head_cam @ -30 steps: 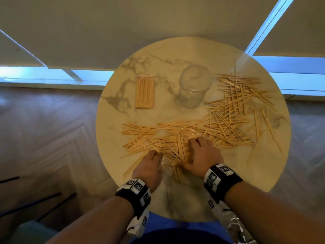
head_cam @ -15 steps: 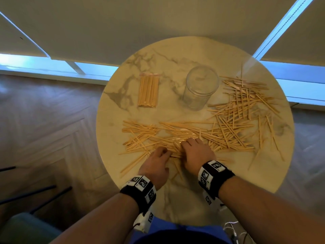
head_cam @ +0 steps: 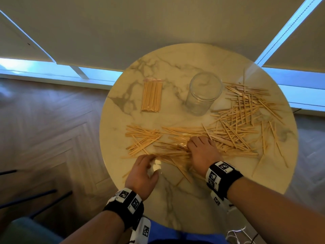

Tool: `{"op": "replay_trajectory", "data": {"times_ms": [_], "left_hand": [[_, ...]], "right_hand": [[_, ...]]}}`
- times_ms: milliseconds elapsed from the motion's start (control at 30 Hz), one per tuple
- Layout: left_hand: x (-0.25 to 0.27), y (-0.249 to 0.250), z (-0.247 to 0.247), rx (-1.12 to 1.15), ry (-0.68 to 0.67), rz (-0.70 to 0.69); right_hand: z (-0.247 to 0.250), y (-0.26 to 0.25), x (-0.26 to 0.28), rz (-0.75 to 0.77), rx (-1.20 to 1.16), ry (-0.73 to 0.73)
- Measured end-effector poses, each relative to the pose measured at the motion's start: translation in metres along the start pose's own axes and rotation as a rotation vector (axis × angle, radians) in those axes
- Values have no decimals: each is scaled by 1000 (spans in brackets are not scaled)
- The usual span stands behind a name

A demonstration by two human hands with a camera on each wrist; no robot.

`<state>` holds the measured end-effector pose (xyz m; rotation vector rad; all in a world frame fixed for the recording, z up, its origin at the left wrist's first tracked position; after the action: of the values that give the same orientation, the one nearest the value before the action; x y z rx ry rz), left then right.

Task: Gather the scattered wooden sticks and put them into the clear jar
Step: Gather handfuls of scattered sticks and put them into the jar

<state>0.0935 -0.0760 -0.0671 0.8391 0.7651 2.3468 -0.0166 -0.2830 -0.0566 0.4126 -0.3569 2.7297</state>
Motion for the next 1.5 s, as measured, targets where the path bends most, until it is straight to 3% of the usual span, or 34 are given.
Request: {"op": "replay_trajectory", "data": {"times_ms": [133, 367, 533, 767, 1067, 1300, 1500], "left_hand": [[-4, -5, 3, 84, 30, 71], [-13, 17, 11, 312, 89, 115], [-24, 74, 13, 508, 30, 65], [-41, 98, -7, 335, -143, 111], [-29, 94, -44, 188, -256, 185], [-31, 121, -36, 407, -216, 226], [-27, 164, -22, 795, -320, 296]], "right_hand": [[15, 6, 3, -20, -66, 82], [74, 19, 5, -5, -413, 237], [75, 27, -3, -26, -510, 125], [37, 66, 6, -287, -649, 126], [11, 89, 5, -307, -639, -5], [36, 75, 12, -140, -736, -70], [96, 22, 25, 162, -1045, -40]]}}
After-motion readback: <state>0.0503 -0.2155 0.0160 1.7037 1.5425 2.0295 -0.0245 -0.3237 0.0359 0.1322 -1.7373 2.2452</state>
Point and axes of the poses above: each hand's wrist, its own x-axis away from the middle knuckle, its own z-axis out of the back of the hand, y = z × x, the point moved 6 cm from there along -x, towards the middle knuckle, and after that the axes turned 5 degrees about z, right-handed, at the moved point
